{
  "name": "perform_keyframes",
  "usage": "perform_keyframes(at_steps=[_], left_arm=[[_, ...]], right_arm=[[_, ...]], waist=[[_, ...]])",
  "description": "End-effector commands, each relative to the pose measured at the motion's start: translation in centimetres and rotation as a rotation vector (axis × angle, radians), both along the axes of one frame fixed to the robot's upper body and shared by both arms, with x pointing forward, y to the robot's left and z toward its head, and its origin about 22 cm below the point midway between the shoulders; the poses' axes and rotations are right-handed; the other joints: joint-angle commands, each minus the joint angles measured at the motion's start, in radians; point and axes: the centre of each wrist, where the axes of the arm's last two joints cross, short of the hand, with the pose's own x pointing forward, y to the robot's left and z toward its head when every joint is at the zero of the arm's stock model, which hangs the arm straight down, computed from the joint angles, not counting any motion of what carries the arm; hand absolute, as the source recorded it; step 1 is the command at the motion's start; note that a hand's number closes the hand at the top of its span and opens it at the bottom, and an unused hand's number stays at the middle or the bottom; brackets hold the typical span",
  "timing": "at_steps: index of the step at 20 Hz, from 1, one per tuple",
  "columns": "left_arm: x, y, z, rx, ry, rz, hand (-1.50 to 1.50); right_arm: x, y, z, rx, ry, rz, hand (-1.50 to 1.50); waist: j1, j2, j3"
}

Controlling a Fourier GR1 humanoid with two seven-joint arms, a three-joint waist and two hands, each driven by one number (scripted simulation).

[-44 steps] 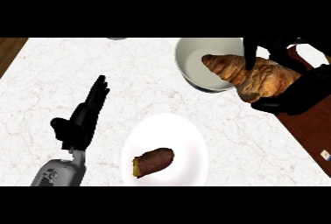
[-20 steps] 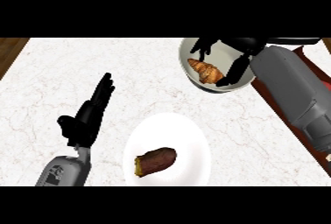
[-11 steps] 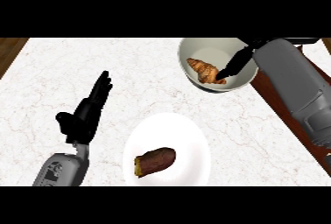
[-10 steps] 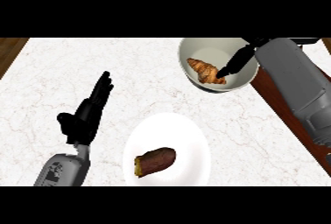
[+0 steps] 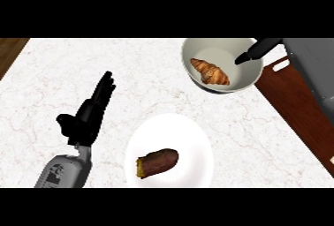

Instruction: Pick the croissant from the plate and place it in the bowl

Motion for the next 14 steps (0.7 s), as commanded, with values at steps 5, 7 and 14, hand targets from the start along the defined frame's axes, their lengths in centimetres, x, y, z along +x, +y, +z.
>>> perform_keyframes(at_steps=[5, 7, 14], left_arm=[[0.2, 0.8, 1.0, 0.009, -0.013, -0.006, 0.0], [0.3, -0.7, 0.5, -0.009, -0.029, -0.015, 0.0], [0.3, 0.0, 0.2, 0.008, -0.009, -0.004, 0.0]], right_arm=[[-0.9, -5.4, 1.2, 0.156, 0.132, 0.178, -1.5], [-0.8, -5.3, 1.8, 0.149, 0.137, 0.195, -1.5], [-1.6, -7.0, 0.9, 0.133, 0.158, 0.207, -1.5]], waist=[[0.012, 0.009, 0.003], [0.014, 0.017, 0.003], [0.012, 0.018, 0.004]])
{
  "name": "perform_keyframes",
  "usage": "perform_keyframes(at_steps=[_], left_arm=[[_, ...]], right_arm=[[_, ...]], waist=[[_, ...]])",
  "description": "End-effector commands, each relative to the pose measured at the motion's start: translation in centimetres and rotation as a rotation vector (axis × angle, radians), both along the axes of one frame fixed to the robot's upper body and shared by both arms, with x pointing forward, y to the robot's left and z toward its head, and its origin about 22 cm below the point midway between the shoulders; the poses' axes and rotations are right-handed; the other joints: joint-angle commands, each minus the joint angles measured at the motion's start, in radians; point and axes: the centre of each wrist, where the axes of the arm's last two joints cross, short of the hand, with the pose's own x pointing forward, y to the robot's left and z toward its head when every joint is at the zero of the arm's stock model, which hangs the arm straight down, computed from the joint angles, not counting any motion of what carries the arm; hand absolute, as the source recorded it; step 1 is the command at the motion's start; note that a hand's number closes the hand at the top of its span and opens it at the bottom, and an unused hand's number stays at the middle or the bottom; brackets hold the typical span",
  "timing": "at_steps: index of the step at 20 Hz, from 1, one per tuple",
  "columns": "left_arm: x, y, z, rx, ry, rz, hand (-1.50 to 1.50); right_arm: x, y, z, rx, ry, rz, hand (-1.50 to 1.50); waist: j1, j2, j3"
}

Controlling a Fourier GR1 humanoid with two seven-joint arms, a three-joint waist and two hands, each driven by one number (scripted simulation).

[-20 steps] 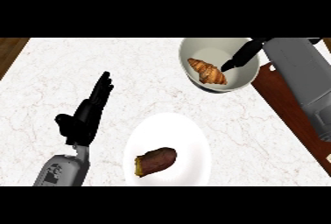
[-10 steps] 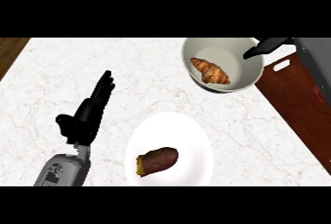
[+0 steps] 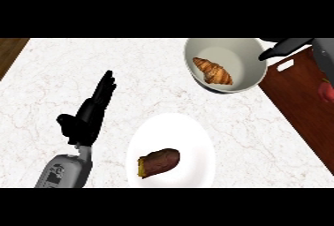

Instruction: Pick the croissant from the plate and place it in the bowl

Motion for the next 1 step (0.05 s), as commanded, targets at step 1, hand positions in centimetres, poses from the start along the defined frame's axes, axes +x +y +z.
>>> perform_keyframes(at_steps=[1], left_arm=[[-0.37, 0.06, 0.25, -0.009, -0.011, -0.01, 0.0]], right_arm=[[-1.04, -3.04, -0.82, 0.122, 0.046, 0.216, -1.5]], waist=[[0.003, -0.002, 0.002]])
